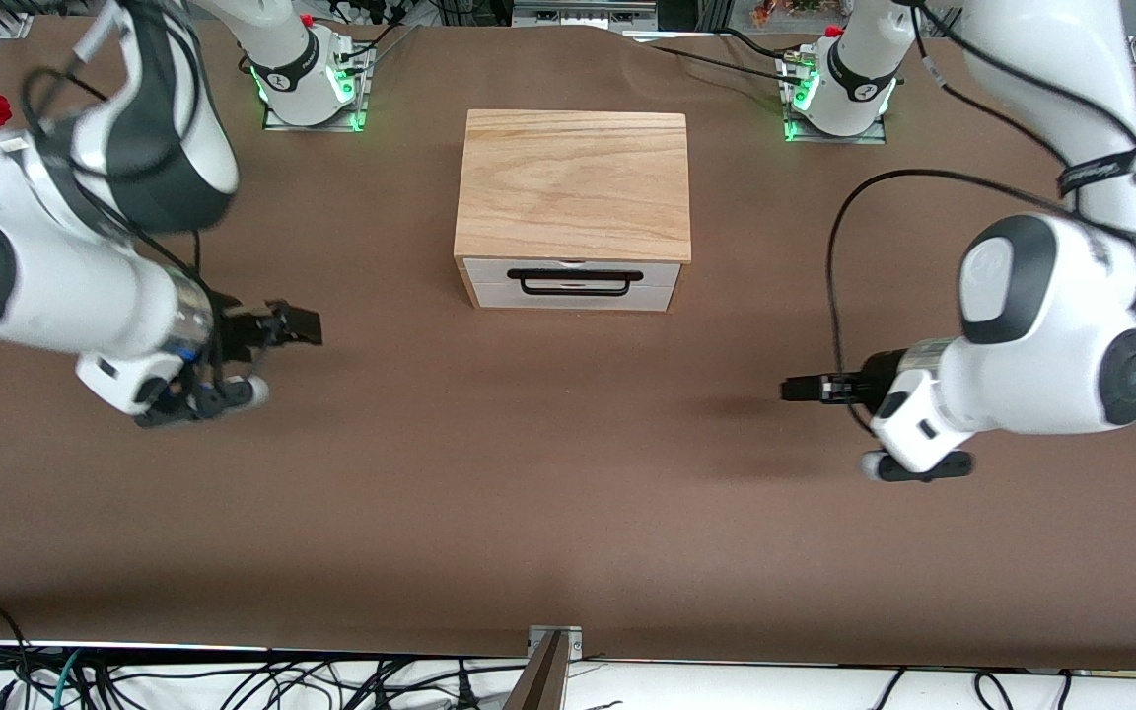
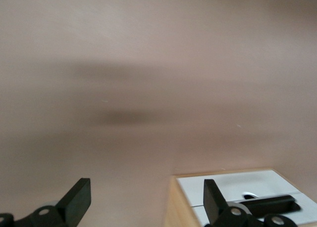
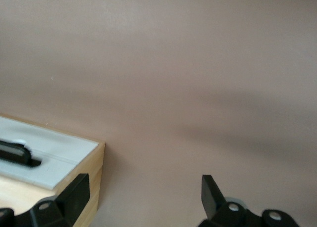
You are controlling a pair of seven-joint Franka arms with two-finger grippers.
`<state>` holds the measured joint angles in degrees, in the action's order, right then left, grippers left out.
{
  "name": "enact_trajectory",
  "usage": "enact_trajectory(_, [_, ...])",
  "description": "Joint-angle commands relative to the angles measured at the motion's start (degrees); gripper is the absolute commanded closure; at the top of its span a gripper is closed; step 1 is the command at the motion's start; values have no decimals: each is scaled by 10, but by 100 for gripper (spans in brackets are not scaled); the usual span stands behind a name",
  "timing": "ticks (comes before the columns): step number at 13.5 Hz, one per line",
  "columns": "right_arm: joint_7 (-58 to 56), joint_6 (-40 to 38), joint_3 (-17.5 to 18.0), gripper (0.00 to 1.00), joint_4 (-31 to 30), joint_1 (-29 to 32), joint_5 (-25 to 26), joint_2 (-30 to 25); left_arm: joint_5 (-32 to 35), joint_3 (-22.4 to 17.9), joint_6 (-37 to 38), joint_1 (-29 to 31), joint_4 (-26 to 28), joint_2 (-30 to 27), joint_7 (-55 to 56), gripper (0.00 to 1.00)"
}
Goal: Close drawer with both arms simultaneously
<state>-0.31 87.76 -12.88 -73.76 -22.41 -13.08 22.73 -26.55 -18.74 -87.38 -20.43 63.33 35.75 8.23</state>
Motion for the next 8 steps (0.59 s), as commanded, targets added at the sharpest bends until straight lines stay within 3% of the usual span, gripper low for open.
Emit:
enact_trajectory(1, [23, 22, 5, 0, -170, -6, 58, -164, 84, -10, 20, -7, 2, -42, -15, 0])
enact_trajectory(4, [25, 59, 7, 0, -289, -6, 131, -289, 96, -9, 55, 29, 0, -61, -102, 0])
enact_trajectory(6, [19, 51, 5, 0, -277, -5, 162, -290, 99, -2, 56, 63, 10, -106, -131, 0])
enact_trajectory(8, [15, 54, 4, 0, -256, -3, 200, -275, 147, 24, 56, 71, 44, -152, -126, 0])
